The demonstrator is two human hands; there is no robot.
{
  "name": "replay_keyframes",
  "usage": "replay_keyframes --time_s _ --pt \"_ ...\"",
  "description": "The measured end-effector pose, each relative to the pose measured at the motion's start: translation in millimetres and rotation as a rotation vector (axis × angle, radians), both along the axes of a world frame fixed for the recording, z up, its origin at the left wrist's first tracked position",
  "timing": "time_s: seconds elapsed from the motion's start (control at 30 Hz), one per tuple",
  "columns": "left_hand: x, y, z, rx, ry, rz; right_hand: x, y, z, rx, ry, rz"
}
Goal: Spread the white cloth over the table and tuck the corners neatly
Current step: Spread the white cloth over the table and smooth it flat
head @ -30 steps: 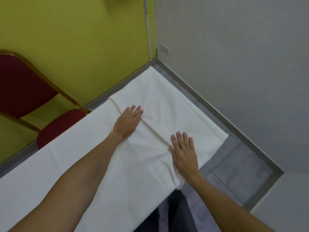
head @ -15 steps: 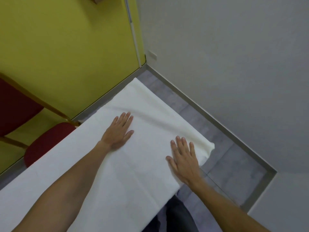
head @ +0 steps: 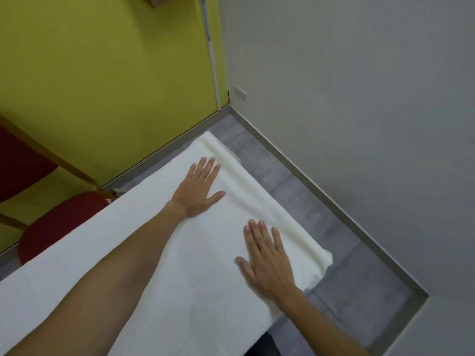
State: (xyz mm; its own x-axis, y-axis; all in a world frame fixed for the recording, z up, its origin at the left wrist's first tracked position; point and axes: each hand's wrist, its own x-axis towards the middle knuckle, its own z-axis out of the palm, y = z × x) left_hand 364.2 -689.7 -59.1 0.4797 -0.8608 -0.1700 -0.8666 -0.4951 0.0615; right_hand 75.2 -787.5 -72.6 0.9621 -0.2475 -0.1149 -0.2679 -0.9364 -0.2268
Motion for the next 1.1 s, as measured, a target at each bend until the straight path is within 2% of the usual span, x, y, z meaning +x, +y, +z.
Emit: replay_keyframes --time_s 0.17,0.27,0.43,0.53,0.67,0.77,0.93,1.1 --pt "3.2 -5.6 6.0 -0.025 0.007 0.021 9.5 -10.3 -0.1 0.015 0.007 -0.092" --pt "-19.6 22.5 14.7 -0.136 0.008 0.192 26.0 8.0 6.1 0.039 -0.032 -0.005" --pt "-96.4 122.7 -1.7 -0.129 -0.002 0.641 60.1 44.1 2.8 0.055 -0.026 0.211" --pt "-125.0 186.3 -7.2 -0.130 0.009 0.777 60.6 29.5 -0.9 -0.014 -0.019 0.279" --pt "-137.9 268.8 -2.1 -0.069 -0.028 0.871 63.2 10.2 5.0 -0.042 0.051 0.163" --pt "-149.8 304.5 4.3 -0.057 -0.014 0.999 73.2 42.7 12.5 -0.009 0.076 0.115" --pt "-180.4 296.5 -2.8 -0.107 0.020 0.987 93.7 130.4 7.6 0.020 0.027 0.401" --pt "-203.5 334.7 -5.1 -0.103 -0.036 1.004 94.2 96.8 6.1 -0.039 0.036 0.362"
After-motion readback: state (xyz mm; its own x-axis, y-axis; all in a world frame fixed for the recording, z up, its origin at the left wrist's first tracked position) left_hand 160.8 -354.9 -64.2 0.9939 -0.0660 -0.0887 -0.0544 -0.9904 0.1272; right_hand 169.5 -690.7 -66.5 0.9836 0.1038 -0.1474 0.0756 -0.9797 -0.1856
